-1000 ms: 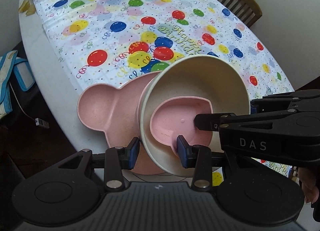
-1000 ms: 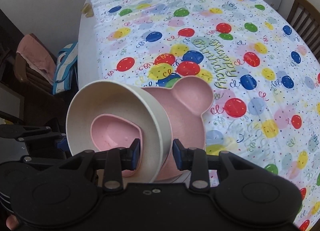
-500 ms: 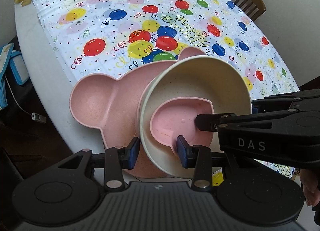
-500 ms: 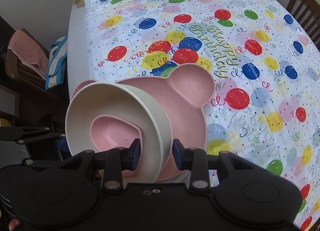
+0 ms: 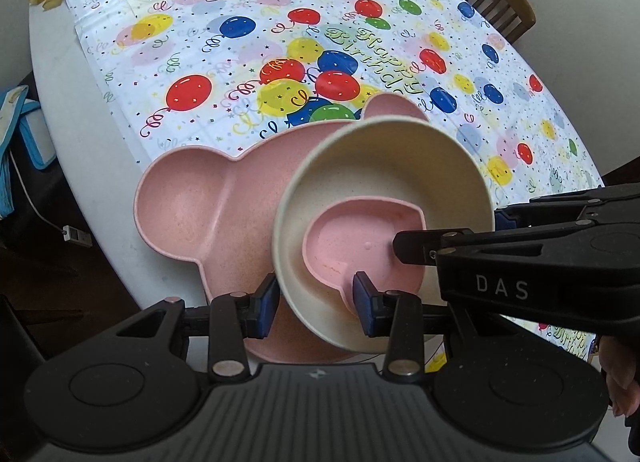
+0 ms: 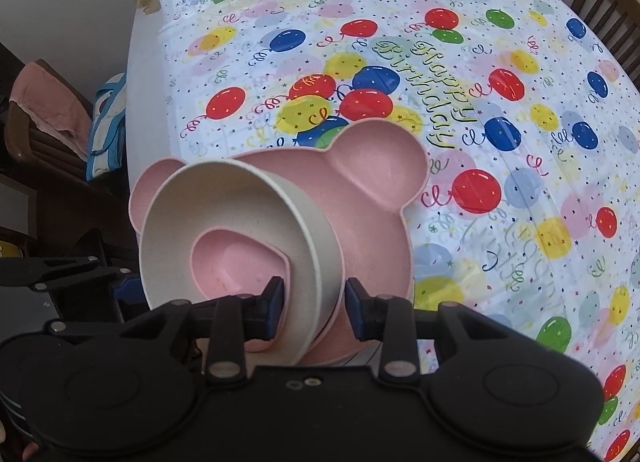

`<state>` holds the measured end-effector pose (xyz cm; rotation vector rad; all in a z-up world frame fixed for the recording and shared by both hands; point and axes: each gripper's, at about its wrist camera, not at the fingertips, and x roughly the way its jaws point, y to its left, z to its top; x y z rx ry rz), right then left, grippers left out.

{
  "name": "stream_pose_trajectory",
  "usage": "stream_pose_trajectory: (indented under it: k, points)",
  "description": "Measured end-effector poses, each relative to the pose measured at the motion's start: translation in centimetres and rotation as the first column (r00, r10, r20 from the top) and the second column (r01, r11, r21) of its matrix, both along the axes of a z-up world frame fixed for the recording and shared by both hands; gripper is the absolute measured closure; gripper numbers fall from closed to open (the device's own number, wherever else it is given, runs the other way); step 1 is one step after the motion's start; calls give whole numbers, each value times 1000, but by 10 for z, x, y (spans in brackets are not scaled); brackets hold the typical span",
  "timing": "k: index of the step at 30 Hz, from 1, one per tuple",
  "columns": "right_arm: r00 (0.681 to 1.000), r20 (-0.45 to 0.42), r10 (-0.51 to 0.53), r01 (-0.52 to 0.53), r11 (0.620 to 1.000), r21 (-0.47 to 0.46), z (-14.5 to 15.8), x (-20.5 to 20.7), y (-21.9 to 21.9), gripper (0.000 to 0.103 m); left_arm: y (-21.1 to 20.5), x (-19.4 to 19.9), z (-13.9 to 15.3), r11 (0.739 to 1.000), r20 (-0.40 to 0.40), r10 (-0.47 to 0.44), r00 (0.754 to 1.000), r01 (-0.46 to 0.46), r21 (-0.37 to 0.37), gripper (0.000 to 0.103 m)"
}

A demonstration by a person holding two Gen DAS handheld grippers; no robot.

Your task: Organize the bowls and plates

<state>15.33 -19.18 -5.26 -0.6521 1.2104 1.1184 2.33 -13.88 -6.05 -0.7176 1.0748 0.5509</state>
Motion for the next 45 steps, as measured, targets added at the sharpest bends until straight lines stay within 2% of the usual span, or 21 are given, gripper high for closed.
stream_pose_trajectory:
  k: [8, 18, 25, 27, 29, 32, 35, 38, 43, 44, 45]
  points:
    - [1000, -15, -8, 8, 1000, 21, 2, 4, -4, 66, -3, -1, 5, 1000, 14, 0, 1000, 0, 24, 65]
    - [1000, -15, -16, 18, 996, 84, 19, 4, -19, 63, -9, -10, 20, 997, 39, -15, 999, 12, 72, 64]
    - [1000, -4, -31, 32, 986, 161, 38, -1, -35, 52, -14, -21, 33, 994, 87, -34, 996, 25, 103, 62]
    - [999, -17, -51, 53, 980, 190, 42, -1, -41, 47, -15, -26, 38, 993, 99, -36, 994, 24, 114, 54]
    - [998, -10, -62, 62, 974, 220, 48, -4, -47, 46, -17, -31, 43, 991, 114, -42, 993, 27, 130, 53]
    - [996, 0, -85, 82, 960, 269, 56, -9, -59, 38, -19, -40, 50, 988, 131, -51, 990, 31, 149, 52]
    - [994, 13, -110, 100, 938, 332, 63, -14, -73, 31, -22, -51, 57, 983, 149, -61, 987, 33, 180, 44]
    - [989, 40, -141, 115, 915, 387, 68, -22, -86, 24, -25, -61, 63, 978, 160, -73, 984, 39, 206, 44]
    - [980, 62, -189, 140, 879, 456, 75, -38, -106, 19, -33, -76, 69, 970, 181, -100, 978, 55, 239, 44]
    - [977, 68, -200, 146, 871, 469, 75, -43, -111, 19, -35, -79, 71, 968, 187, -107, 977, 59, 245, 41]
    - [975, 74, -210, 151, 866, 477, 76, -46, -115, 18, -38, -82, 72, 965, 192, -113, 975, 62, 255, 29]
